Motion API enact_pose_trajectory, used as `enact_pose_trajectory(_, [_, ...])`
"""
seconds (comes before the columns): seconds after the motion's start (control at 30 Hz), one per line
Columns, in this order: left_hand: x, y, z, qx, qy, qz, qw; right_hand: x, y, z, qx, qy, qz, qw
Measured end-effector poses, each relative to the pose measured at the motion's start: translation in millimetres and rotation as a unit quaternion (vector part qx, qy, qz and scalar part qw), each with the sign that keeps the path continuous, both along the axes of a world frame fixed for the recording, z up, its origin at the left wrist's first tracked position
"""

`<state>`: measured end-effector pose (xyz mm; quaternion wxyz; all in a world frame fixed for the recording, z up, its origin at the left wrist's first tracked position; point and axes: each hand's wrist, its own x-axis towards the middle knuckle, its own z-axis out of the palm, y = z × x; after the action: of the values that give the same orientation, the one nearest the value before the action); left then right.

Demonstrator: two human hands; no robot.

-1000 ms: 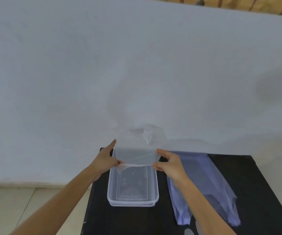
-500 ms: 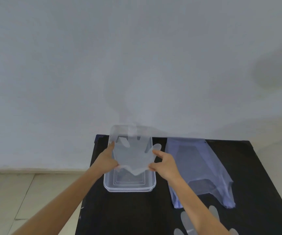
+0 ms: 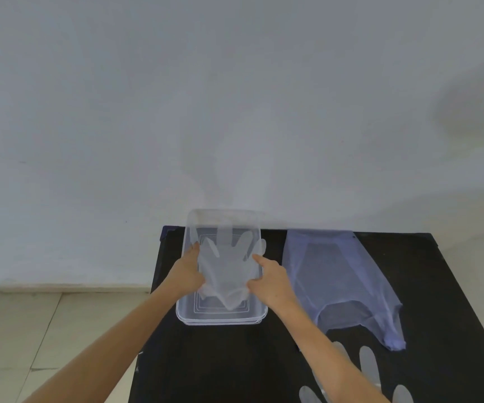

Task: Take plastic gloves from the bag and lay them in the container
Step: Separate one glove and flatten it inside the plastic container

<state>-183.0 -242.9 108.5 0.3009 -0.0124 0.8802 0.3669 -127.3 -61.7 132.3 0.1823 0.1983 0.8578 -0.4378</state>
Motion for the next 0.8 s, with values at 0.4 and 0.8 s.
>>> enact_pose_trajectory(0.4, [2.2,14.5,-11.7,-0.11,0.058,-0.089,0.988,-1.2,-12.3,-16.0,0.052,0.007,0.047,0.998])
enact_pose_trajectory(0.8, [22.0,11.3,-32.0,-0.21,0.209,-0.18,0.938,-2.1,-19.2,-31.9,0.123,0.011,0.125,0.984])
